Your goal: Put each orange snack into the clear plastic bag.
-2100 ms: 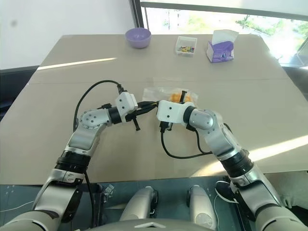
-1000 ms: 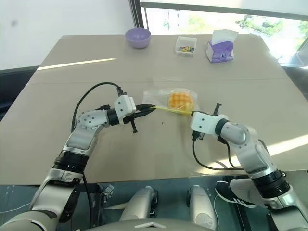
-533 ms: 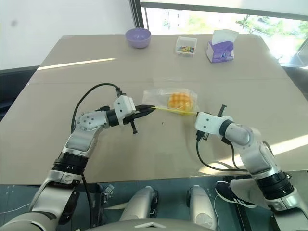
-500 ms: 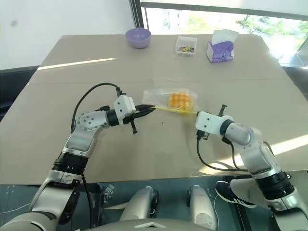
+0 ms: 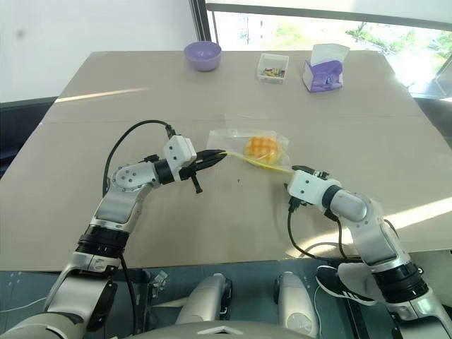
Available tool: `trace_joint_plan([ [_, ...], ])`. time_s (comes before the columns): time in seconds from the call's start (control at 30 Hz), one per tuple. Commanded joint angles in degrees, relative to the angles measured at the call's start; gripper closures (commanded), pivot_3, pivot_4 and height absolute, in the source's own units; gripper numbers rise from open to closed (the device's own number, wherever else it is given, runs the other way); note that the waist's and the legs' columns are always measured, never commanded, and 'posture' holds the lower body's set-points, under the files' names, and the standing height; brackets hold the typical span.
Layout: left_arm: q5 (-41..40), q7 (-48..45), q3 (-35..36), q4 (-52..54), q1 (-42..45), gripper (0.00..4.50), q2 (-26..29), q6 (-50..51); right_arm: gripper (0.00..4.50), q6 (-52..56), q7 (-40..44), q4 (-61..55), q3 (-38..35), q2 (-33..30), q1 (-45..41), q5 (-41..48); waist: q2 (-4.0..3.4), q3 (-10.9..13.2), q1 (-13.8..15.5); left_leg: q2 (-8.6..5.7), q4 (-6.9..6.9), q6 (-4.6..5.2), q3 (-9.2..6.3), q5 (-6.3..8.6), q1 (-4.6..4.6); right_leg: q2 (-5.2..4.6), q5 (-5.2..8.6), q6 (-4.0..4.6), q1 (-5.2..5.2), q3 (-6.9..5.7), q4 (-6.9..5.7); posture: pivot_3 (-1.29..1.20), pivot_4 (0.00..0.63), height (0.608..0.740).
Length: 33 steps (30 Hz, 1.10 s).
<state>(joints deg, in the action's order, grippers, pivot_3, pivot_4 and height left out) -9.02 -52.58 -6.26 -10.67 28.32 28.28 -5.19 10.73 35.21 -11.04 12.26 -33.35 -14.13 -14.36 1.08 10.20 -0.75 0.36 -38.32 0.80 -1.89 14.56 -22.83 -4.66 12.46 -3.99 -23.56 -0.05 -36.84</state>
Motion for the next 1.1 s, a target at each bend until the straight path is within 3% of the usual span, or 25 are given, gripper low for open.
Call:
trace_joint_plan([
  [0.03, -0.7, 0.4, 1.0, 2.7, 0.6, 4.50, 0.0, -0.2, 2.26, -1.3, -1.3, 0.9, -0.4, 0.3, -1.4, -0.7, 0.00, 0.0, 0.0, 0.00, 0.00, 0.00, 0.00, 0.00, 0.00, 0.00, 0.00, 0.00, 0.00, 0.00, 0.00, 0.00, 0.150, 0.737],
  [0.1, -0.8, 0.5, 1.1, 2.9, 0.6, 4.50, -0.1, -0.1, 2.88, -1.8, -1.7, 2.2, -0.1, 0.4, -1.8, -1.3, 0.00, 0.0, 0.0, 0.00, 0.00, 0.00, -0.01, 0.00, 0.00, 0.00, 0.00, 0.00, 0.00, 0.00, 0.00, 0.00, 0.150, 0.737],
  [0.2, -1.2, 0.6, 1.2, 3.4, 0.5, 4.50, -0.2, 0.3, 4.29, -2.8, -2.7, 4.2, 0.1, 1.0, -2.4, -2.1, 0.00, 0.0, 0.0, 0.00, 0.00, 0.00, 0.01, 0.00, -0.01, -0.01, 0.00, 0.00, 0.00, 0.00, 0.00, 0.00, 0.150, 0.737],
  [0.23, -1.3, 0.7, 1.3, 3.6, 0.5, 4.50, -0.2, 0.5, 4.47, -3.1, -3.2, 4.7, 0.1, 1.3, -2.6, -2.3, 0.00, 0.0, 0.0, 0.00, 0.00, 0.00, 0.01, 0.00, -0.01, -0.01, 0.00, 0.00, 0.00, 0.01, 0.00, 0.00, 0.150, 0.737],
  [0.43, -2.7, 1.0, 2.5, 4.2, 1.4, 4.50, -0.2, 2.0, 4.47, -4.4, -5.1, 4.9, -1.9, 0.3, -4.4, -3.7, 0.00, 0.0, 0.0, 0.00, 0.00, 0.00, 0.01, 0.00, 0.00, 0.00, 0.00, 0.00, 0.00, 0.01, 0.00, 0.00, 0.150, 0.737],
  [0.8, -10.5, 3.8, 9.9, 2.5, 11.7, 4.50, 0.7, 9.0, 4.47, -2.5, -4.5, -4.5, -17.6, -9.9, -10.5, 1.5, 0.01, 0.0, 0.1, -0.01, 0.00, 0.00, -0.02, 0.00, -0.05, -0.01, 0.00, -0.01, -0.01, -0.01, 0.03, 0.00, 0.150, 0.737],
  [0.93, -10.8, 4.8, 10.2, 0.4, 14.8, 4.50, 0.6, 10.3, 4.47, -2.0, -4.9, -4.0, -17.8, -11.3, -13.9, 2.4, 0.00, 0.0, -0.2, -0.01, 0.00, 0.00, 0.02, 0.00, -0.02, -0.01, 0.00, 0.00, 0.00, 0.02, 0.03, 0.00, 0.150, 0.737],
  [1.1, -4.8, 7.3, 6.9, -7.2, 17.3, 4.50, -1.1, 4.7, 4.47, -6.0, -8.0, 4.6, -13.7, -10.1, -15.3, 0.0, 0.01, 0.0, 0.1, -0.01, 0.00, 0.00, 0.03, 0.00, -0.01, 0.00, 0.00, 0.00, 0.01, 0.02, 0.02, 0.00, 0.150, 0.737],
])
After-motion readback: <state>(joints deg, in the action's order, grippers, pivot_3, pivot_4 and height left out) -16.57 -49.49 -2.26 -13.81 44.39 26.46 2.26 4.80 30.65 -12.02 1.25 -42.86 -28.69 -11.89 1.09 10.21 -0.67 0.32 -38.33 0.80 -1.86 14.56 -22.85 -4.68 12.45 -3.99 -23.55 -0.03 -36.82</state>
